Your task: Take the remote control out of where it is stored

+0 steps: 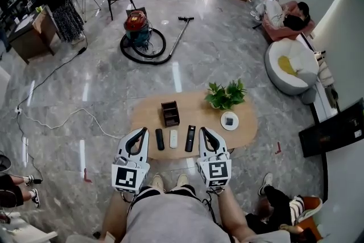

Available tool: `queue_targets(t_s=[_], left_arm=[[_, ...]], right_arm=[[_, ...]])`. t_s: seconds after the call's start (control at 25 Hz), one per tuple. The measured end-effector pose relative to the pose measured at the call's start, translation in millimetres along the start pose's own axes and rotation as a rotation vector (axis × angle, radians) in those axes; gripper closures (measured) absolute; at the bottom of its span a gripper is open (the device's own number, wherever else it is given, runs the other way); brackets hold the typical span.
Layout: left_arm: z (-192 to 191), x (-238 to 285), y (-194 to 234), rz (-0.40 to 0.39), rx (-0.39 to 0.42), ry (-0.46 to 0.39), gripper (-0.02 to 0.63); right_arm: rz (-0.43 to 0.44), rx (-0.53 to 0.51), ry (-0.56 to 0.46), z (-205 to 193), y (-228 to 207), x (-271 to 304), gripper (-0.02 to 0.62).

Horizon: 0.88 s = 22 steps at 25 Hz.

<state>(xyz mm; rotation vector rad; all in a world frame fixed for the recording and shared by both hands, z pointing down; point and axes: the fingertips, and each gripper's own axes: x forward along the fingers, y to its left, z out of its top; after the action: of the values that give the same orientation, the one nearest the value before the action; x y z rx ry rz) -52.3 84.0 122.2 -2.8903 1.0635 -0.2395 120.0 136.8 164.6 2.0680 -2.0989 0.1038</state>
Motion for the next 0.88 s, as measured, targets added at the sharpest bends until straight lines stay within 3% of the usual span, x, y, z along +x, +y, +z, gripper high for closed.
queue_targets(t_s=[0.88], left_arm=[[8.2,0.3,-1.2,-0.009,0.017,-0.020,0.601]], right_arm=[[0.002,-0.012,-0.019,8.7,5.7,-2.2,0.588]])
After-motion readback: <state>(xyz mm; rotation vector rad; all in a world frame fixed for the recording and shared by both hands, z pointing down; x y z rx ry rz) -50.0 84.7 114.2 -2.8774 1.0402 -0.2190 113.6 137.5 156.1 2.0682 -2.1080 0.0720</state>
